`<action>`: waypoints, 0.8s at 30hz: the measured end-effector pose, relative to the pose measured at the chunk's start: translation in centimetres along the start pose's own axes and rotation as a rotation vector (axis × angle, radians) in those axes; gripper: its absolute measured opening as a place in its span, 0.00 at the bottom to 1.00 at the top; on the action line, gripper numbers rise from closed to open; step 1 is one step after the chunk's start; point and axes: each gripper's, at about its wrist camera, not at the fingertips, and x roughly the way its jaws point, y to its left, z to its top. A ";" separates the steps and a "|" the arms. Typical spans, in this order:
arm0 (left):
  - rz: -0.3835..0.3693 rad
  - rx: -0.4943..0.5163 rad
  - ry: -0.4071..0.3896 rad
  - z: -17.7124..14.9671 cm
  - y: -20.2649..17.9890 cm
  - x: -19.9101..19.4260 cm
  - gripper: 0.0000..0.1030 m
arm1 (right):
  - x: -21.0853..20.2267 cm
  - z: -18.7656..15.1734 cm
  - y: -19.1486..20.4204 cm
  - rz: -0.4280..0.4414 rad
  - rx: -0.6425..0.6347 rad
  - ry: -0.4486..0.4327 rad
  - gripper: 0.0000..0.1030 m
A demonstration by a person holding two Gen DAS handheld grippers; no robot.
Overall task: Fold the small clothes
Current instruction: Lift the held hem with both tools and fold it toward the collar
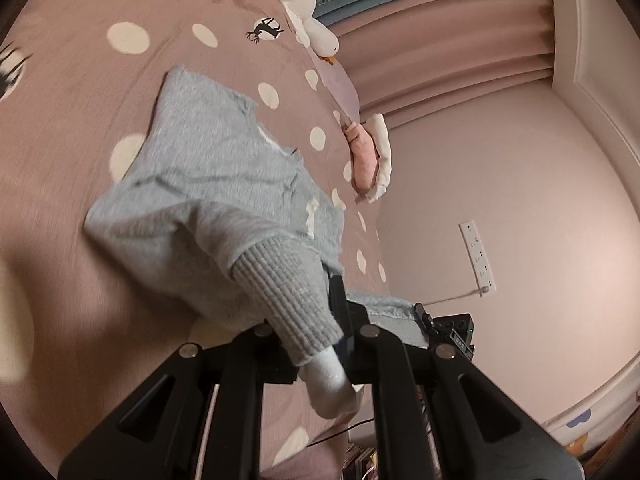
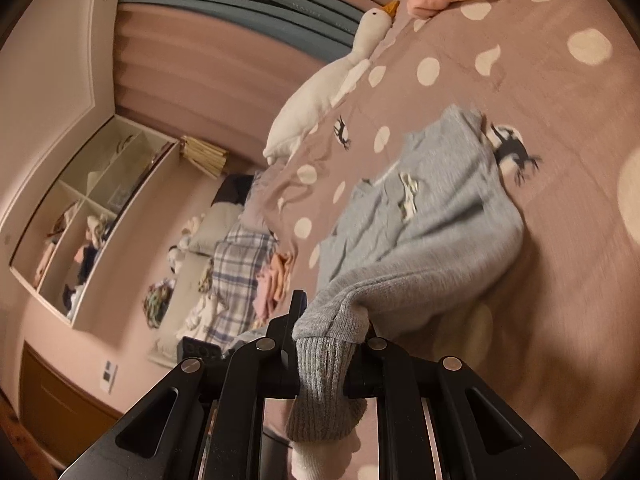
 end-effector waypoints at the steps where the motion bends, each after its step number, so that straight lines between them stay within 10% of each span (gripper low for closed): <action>1: -0.003 -0.003 0.001 1.0 0.0 0.4 0.10 | 0.3 0.7 -0.1 -0.003 0.007 -0.002 0.15; 24: 0.143 -0.122 -0.006 17.9 5.4 11.4 0.10 | 11.8 14.2 -6.3 -0.188 0.145 0.028 0.15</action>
